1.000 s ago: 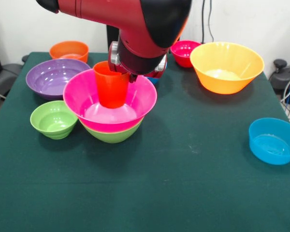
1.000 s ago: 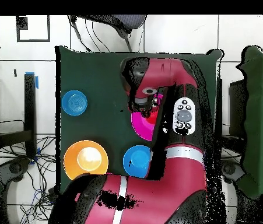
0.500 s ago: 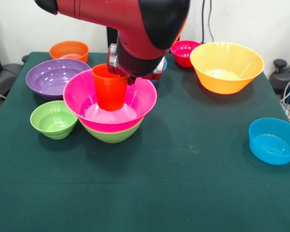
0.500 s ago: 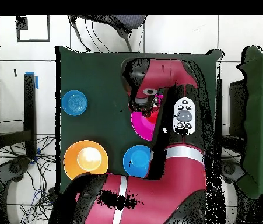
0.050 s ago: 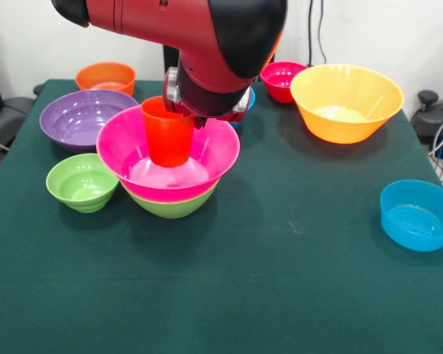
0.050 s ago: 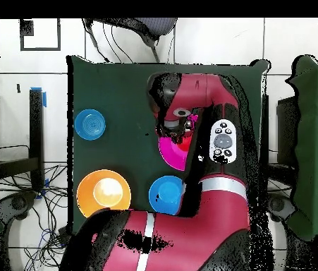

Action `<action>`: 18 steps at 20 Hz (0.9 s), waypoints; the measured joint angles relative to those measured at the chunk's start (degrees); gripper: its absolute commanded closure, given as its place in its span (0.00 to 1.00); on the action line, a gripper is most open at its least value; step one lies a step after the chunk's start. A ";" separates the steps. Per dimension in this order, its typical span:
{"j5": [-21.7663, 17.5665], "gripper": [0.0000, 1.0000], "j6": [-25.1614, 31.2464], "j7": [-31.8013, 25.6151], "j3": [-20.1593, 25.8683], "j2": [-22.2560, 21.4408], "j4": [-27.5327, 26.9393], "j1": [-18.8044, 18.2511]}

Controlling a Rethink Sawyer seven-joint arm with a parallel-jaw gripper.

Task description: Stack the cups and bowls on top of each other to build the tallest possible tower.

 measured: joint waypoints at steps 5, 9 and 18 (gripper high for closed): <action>0.01 1.00 -0.43 0.00 -0.36 -0.06 2.05 -0.12; 0.01 1.00 -2.55 0.00 -0.56 -0.07 4.54 -0.33; 0.01 1.00 -7.39 0.00 -0.65 -0.03 6.98 -0.53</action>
